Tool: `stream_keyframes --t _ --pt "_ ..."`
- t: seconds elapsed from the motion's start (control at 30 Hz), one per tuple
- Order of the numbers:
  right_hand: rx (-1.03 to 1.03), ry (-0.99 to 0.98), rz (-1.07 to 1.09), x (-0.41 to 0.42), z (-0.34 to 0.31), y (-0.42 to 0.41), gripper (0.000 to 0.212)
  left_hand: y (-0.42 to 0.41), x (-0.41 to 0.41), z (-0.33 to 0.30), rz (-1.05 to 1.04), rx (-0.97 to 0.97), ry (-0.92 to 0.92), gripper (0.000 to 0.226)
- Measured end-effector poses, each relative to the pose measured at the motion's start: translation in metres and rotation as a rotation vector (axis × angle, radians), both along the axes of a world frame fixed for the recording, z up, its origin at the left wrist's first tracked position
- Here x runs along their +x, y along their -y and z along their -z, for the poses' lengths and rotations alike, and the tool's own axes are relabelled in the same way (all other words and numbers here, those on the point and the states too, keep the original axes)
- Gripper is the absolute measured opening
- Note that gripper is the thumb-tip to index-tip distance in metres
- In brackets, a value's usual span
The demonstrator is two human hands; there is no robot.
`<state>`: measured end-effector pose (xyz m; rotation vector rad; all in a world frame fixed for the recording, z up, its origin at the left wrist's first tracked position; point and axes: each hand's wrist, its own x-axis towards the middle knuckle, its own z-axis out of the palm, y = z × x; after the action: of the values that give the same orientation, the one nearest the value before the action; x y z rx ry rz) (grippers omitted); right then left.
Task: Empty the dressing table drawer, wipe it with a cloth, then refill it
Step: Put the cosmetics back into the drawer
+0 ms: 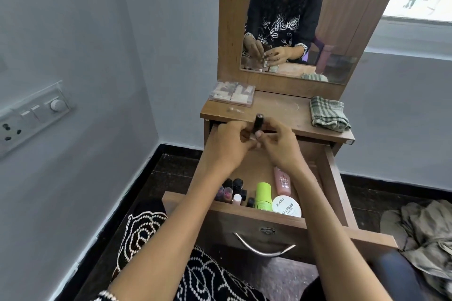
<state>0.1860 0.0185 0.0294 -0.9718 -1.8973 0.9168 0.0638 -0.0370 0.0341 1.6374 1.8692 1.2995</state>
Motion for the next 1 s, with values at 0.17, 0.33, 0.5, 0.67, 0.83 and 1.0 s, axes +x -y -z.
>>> stream_keyframes --t 0.17,0.33,0.5,0.67,0.83,1.0 --pt "-0.078 0.129 0.011 0.02 0.019 0.015 0.029 0.022 0.011 0.007 0.066 -0.139 -0.064 0.025" --pt "-0.15 0.258 -0.023 0.024 0.038 0.024 0.028 0.025 0.01 0.026 0.089 -0.195 -0.006 0.016" --pt "-0.217 0.292 -0.014 0.024 0.046 0.022 0.026 0.023 0.009 0.037 0.062 -0.245 -0.027 0.019" --pt "-0.289 0.355 -0.059 0.023 0.05 0.024 0.032 0.023 0.008 0.04 0.081 -0.331 -0.12 0.016" --pt "-0.301 0.417 -0.085 0.024 0.054 0.021 0.023 0.025 0.01 0.039 0.083 -0.362 -0.218 0.02" --pt "-0.299 0.473 -0.096 0.024 0.05 0.025 0.017 0.028 0.011 0.04 0.102 -0.365 -0.317 0.014"
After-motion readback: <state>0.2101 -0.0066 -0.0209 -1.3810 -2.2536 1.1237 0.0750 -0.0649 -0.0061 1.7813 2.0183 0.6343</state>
